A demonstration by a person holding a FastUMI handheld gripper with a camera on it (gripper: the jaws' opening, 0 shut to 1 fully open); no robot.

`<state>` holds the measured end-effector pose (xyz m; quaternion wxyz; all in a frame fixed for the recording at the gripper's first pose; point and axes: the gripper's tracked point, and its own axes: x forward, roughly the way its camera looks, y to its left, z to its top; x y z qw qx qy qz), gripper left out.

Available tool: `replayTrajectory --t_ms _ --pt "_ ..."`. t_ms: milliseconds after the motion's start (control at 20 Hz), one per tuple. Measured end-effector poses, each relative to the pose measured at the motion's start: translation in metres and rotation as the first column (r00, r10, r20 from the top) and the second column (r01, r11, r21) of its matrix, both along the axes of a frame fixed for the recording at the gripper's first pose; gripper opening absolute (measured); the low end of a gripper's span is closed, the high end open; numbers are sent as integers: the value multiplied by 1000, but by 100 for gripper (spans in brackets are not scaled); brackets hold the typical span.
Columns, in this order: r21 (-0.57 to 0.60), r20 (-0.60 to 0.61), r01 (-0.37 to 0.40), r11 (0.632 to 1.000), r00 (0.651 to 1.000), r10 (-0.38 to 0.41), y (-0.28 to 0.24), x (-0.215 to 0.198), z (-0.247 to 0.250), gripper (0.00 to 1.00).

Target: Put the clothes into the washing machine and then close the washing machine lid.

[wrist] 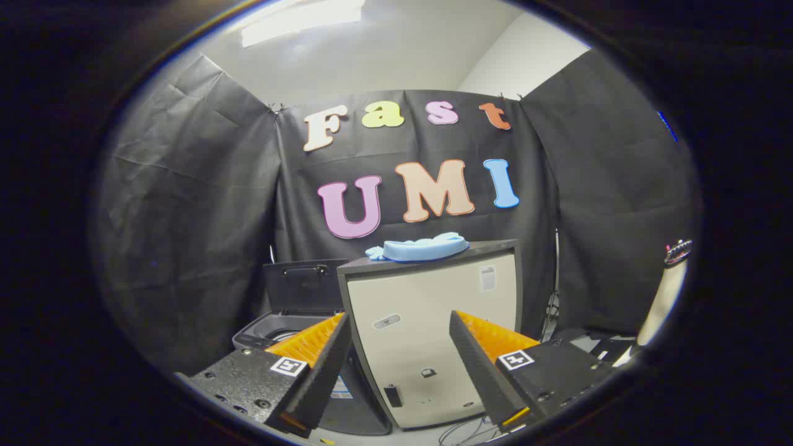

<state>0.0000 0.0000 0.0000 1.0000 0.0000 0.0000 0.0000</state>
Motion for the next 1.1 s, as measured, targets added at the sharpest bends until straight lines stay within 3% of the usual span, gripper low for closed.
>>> replayTrajectory --t_ms 500,800,1100 --pt "20 5 -2 1000 1000 1 7 4 0 97" --pt "15 -6 47 999 999 -47 0 21 2 97" --pt "15 -49 25 1000 999 -24 10 49 6 97"
